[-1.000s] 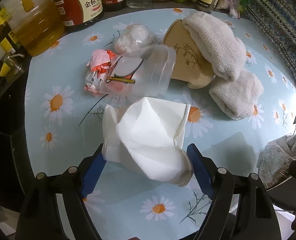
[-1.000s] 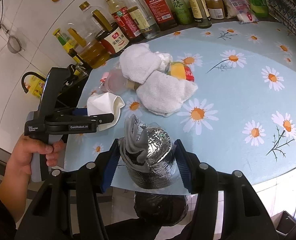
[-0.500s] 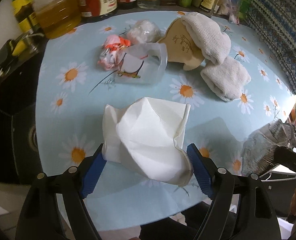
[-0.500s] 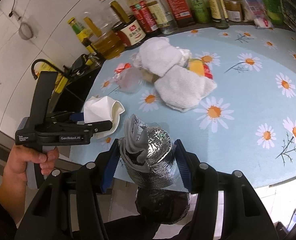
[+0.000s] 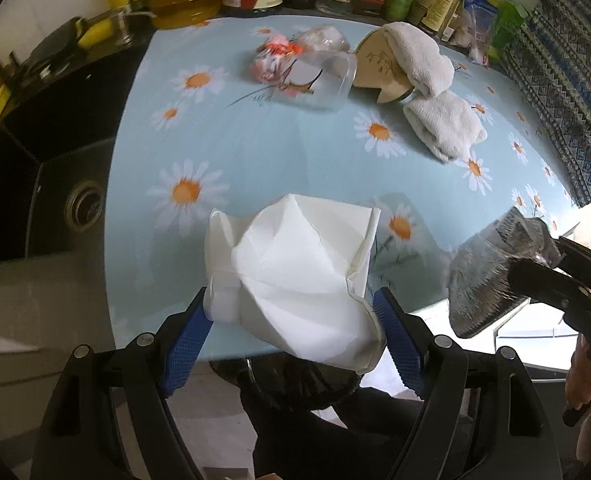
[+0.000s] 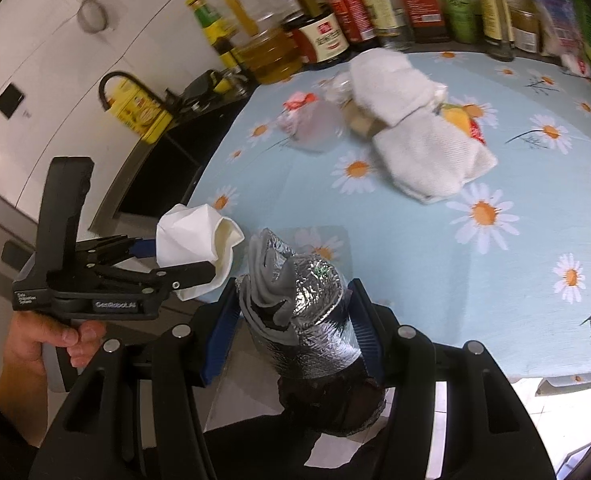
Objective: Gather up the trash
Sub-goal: 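Lower both grippers over the black trash bin and release tissue and foil cup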
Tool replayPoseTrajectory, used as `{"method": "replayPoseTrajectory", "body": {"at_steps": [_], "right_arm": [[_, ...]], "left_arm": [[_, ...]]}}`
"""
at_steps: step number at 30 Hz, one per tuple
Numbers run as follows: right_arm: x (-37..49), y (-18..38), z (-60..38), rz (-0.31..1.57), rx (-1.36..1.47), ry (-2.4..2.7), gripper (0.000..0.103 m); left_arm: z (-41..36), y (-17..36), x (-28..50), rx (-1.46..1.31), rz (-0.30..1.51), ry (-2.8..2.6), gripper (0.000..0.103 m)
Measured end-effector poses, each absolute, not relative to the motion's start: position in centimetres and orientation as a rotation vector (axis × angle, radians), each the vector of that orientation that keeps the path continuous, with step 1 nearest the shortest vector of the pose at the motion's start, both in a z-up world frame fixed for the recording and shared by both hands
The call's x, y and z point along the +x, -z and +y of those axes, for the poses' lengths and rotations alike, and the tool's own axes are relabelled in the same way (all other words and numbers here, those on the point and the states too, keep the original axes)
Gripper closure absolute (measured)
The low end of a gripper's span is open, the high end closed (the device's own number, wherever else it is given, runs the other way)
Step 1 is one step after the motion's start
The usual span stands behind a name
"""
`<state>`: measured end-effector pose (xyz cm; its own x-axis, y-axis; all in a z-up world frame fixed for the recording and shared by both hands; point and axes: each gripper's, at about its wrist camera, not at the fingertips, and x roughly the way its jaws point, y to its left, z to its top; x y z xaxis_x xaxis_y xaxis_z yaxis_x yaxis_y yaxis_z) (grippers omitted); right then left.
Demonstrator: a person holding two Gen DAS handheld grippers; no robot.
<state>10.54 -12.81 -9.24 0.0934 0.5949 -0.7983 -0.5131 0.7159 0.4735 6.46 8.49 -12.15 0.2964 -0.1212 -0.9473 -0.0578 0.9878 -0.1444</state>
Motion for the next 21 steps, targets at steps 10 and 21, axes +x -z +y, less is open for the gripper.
{"method": "replayPoseTrajectory", "body": {"at_steps": [10, 21], "right_arm": [[8.5, 10.2, -11.8, 1.266, 0.025, -0.914, 0.048], [7.2, 12.2, -11.0, 1.333, -0.006, -0.967, 0.048]], "left_arm": [[8.4, 12.4, 1.6, -0.224, 1.287, 0.000, 0.025], [7.3, 14.4, -1.5, -0.288, 1.355, 0.015, 0.025]]}}
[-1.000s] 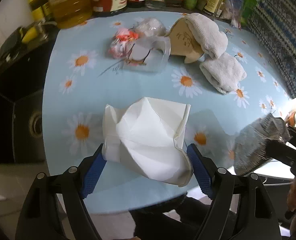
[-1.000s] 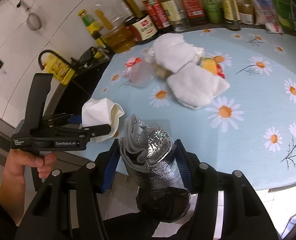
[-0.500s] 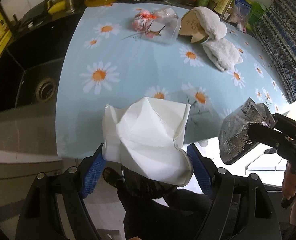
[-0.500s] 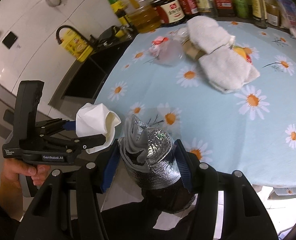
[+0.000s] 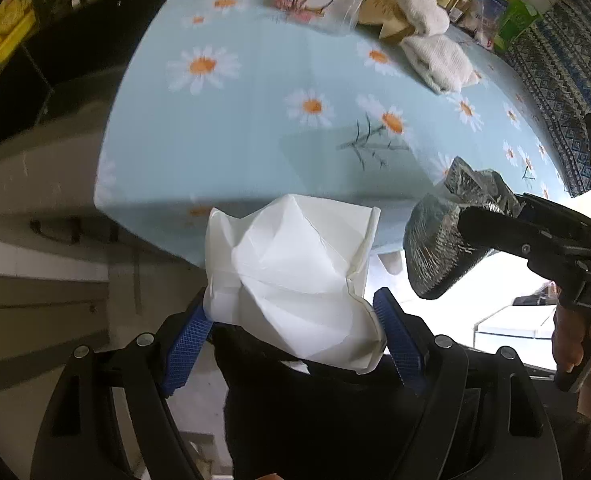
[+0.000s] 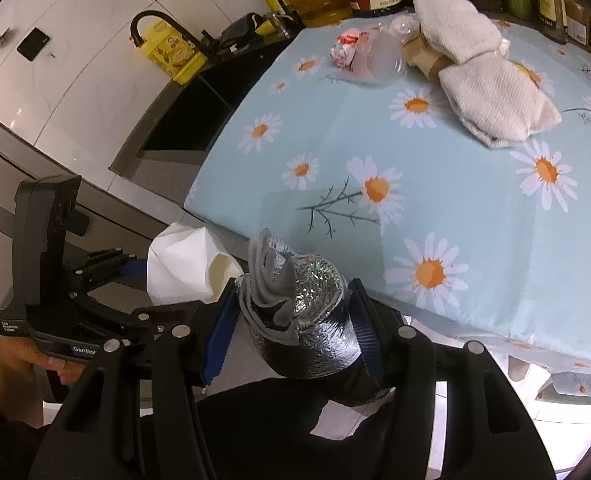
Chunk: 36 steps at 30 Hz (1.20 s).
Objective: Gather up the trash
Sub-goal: 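Lower both grippers over the black trash bin and release tissue and foil cup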
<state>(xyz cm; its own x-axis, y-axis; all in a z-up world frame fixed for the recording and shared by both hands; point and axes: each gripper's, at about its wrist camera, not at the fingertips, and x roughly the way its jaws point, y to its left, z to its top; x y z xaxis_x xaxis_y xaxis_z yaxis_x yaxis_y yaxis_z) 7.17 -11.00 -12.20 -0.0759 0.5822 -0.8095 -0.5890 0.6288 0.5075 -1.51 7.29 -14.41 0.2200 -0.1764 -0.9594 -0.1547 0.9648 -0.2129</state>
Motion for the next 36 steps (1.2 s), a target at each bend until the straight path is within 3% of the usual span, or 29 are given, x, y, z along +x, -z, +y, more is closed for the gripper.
{"method": "replayPoseTrajectory", "body": {"at_steps": [14, 31, 36], "right_arm": [[5.3, 15.7, -11.0, 1.438, -0.033, -0.954, 0.047], [5.1, 16.3, -10.6, 1.457, -0.028, -0.958, 0.046], [5.3, 16.6, -10.6, 1.480, -0.003, -0.946, 0.041]], "left_arm": [[6.4, 19.2, -3.3, -0.339, 1.472, 0.030, 0.024], [6.2, 20.2, -3.5, -0.357, 1.490, 0.032, 0.023], [6.4, 20.4, -3.3, -0.368, 1.507, 0.023, 0.023]]}}
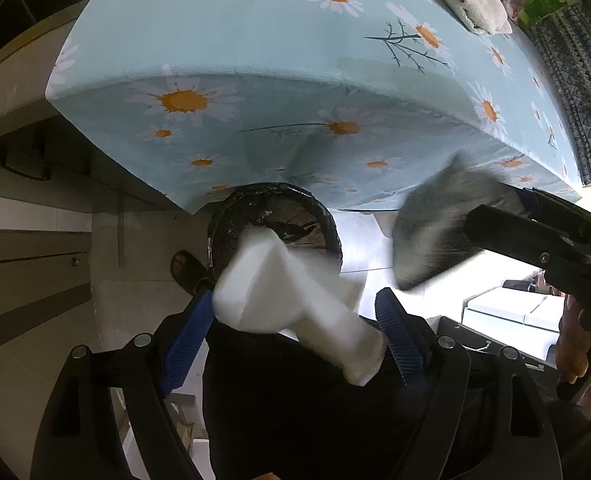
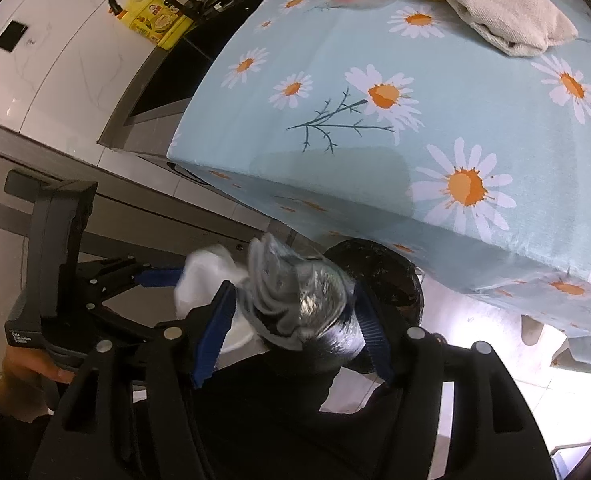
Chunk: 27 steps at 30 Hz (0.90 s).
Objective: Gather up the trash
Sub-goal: 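Lower both grippers over the black trash bin and release tissue and foil cup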
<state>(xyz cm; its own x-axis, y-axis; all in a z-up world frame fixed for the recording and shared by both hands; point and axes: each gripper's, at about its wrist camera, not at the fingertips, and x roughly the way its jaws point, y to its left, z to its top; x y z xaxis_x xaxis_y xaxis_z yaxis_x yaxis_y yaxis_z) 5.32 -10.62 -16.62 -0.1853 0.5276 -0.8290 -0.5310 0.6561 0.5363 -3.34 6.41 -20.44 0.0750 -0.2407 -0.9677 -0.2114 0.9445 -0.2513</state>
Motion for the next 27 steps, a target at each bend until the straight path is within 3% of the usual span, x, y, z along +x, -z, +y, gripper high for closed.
{"method": "replayPoseTrajectory", "body": {"at_steps": [27], "right_arm": [[6.1, 15.8, -12.0, 1.451, 0.029, -0.928, 0.039]], "left_arm": [[6.2, 18.8, -2.3, -0.348, 1.470, 0.016, 0.022]]}}
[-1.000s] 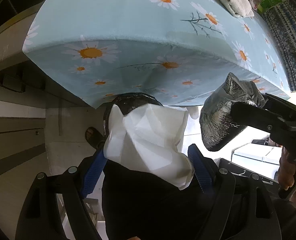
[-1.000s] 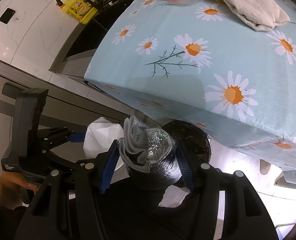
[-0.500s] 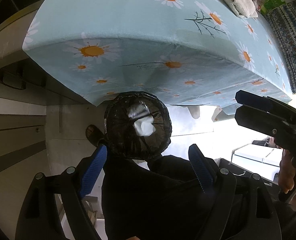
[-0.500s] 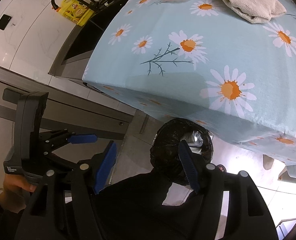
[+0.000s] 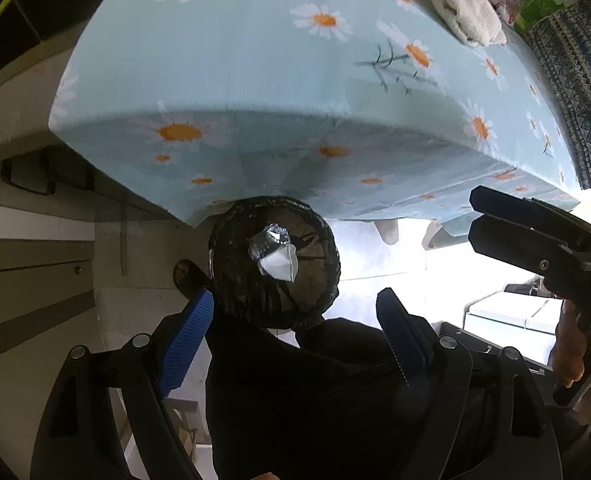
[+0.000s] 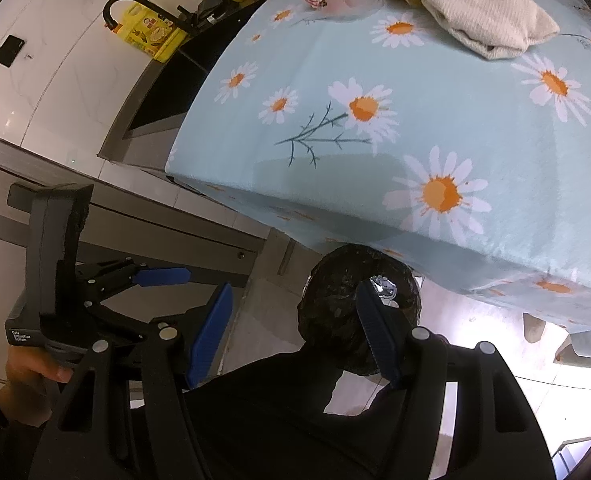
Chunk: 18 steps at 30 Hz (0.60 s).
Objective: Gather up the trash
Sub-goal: 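Lower both grippers over the black trash bin and release tissue and foil cup, then reach the right gripper to the white cloth and grasp it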
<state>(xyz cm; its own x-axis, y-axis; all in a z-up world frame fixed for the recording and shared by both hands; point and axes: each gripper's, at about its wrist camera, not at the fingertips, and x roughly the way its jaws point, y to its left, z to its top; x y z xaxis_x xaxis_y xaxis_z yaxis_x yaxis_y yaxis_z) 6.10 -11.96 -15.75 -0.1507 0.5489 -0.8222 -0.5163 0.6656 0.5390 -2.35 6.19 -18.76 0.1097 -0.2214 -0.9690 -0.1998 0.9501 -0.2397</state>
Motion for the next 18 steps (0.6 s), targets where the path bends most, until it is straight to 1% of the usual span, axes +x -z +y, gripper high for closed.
{"method": "replayPoseTrajectory", "body": {"at_steps": [18], "right_arm": [[10.8, 13.1, -13.9, 1.323, 0.047, -0.855, 0.039]], "left_arm": [[6.1, 14.1, 1.5, -0.307, 1.346, 0.037, 0.022]]}}
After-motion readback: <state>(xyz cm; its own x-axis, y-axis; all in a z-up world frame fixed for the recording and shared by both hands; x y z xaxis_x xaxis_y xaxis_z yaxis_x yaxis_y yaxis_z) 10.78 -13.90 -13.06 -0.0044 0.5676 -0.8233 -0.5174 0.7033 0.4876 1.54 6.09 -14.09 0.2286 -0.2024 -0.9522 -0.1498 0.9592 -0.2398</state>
